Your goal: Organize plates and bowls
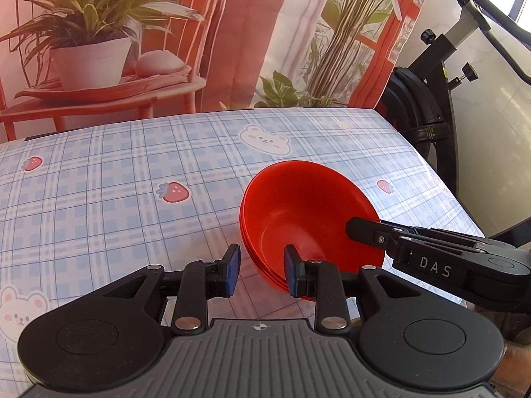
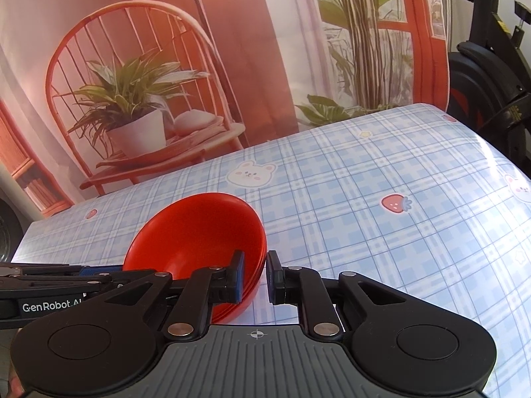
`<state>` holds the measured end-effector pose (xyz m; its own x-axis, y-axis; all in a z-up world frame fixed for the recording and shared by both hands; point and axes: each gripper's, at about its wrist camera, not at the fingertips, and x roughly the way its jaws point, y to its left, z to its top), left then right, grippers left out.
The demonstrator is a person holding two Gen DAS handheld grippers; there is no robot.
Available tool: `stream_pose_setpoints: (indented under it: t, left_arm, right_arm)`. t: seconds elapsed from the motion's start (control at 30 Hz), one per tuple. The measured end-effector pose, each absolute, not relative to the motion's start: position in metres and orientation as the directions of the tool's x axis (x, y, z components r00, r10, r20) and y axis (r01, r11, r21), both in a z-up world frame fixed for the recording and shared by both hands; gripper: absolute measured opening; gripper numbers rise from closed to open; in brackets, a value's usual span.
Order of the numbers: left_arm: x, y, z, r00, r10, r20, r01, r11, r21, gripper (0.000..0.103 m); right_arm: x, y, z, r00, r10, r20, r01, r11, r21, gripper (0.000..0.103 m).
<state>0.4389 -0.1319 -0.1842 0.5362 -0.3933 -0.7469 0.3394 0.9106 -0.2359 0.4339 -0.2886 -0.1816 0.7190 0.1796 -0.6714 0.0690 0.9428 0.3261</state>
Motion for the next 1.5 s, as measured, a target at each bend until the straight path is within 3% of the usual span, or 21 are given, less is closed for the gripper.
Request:
stream_pose_setpoints:
  t: [0.63,1.5]
  left_arm:
    - [0.432,-0.130,-0.177,0.558,-0.397,-0.729,0.360,0.907,-0.218,0.029]
    - [0.376,-0.116,-0.124,0.620,-0.433,-0.654,0.395,0.893,-0.216,0.029]
  right_arm:
    - [0.430,-0.285,-0.176,0.728,0.193,-0.658,0.064,0.936,0.345,0.013]
    - [0.373,-0.277,-0.117,0.791,0.184,-0.583,0.042,0.935,0.352,0.013]
